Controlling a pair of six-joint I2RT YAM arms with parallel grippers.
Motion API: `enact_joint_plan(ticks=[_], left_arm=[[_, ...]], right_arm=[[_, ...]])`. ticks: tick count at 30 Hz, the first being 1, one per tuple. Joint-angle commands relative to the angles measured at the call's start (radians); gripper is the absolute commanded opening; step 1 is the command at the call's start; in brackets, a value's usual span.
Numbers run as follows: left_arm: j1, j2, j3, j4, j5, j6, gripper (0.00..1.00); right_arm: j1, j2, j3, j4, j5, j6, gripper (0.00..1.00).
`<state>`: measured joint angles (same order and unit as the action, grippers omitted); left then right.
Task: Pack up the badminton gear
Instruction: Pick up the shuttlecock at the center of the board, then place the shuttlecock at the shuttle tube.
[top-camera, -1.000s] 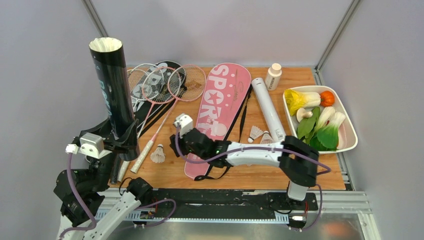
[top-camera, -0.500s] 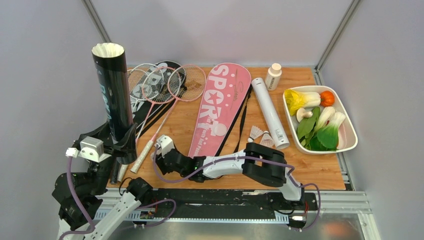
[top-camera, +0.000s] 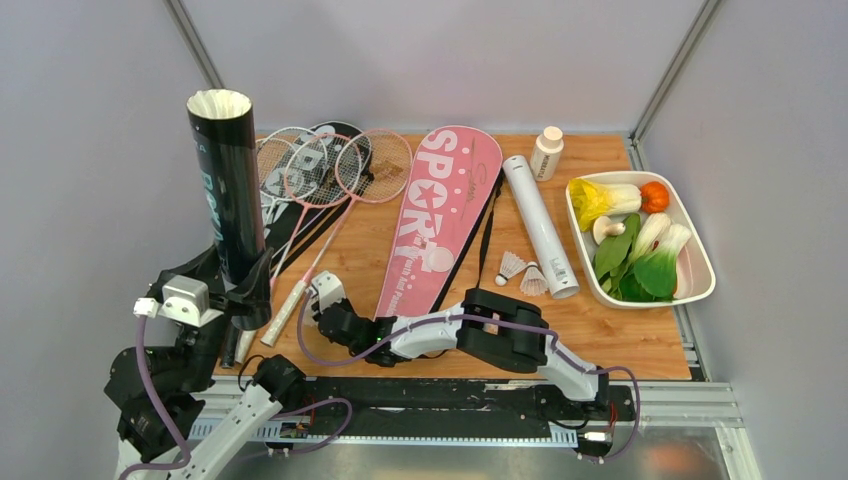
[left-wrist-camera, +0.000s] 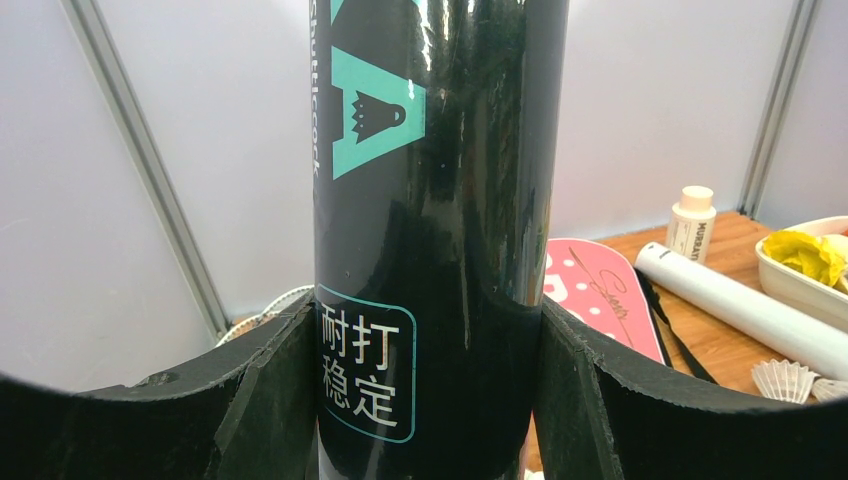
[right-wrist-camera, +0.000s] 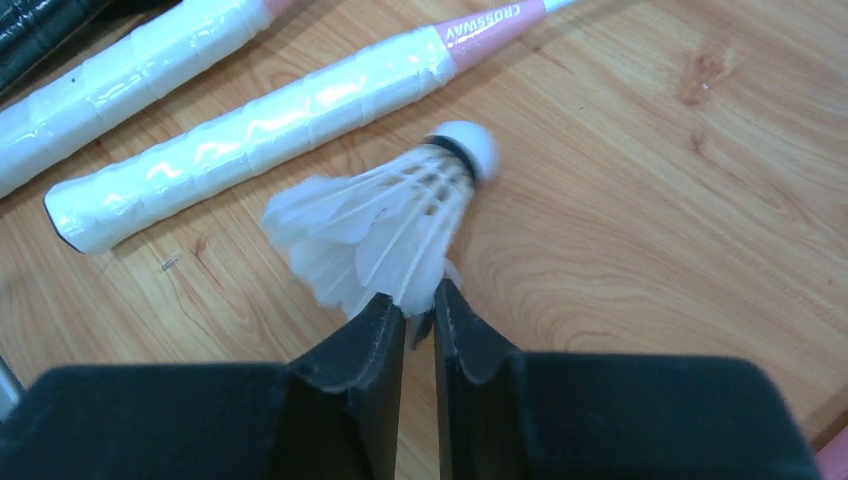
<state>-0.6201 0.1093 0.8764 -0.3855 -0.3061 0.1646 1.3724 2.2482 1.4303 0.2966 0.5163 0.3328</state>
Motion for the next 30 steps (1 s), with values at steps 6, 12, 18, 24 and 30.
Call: enact_joint_plan(ticks=[6, 12, 18, 24, 30], left_arm=[[-0.001, -0.045, -0.067, 0.039, 0.043, 0.059, 0.0], [-0.002, -0.078, -0.156, 0.035, 0.116, 0.171, 0.0], [-0.001, -0.077, -0.218, -0.055, 0.33, 0.352, 0.0], [-0.001, -0.073, -0.273, -0.052, 0.416, 0.397, 0.0], [-0.002, -0.035, -0.365, 0.038, 0.481, 0.444, 0.0]], right_arm=[[-0.021, -0.068, -0.036, 0.118, 0.064, 0.005, 0.0], [-0.104, -0.303, -0.216, 0.096, -0.042, 0.006, 0.0], [-0.298, -0.612, -0.395, -0.058, -0.334, -0.01, 0.0], [-0.471, -0.936, -0.462, -0.318, -0.494, -0.064, 0.0], [-0.743, -1.203, -0.446, -0.544, -0.703, -0.138, 0.0]])
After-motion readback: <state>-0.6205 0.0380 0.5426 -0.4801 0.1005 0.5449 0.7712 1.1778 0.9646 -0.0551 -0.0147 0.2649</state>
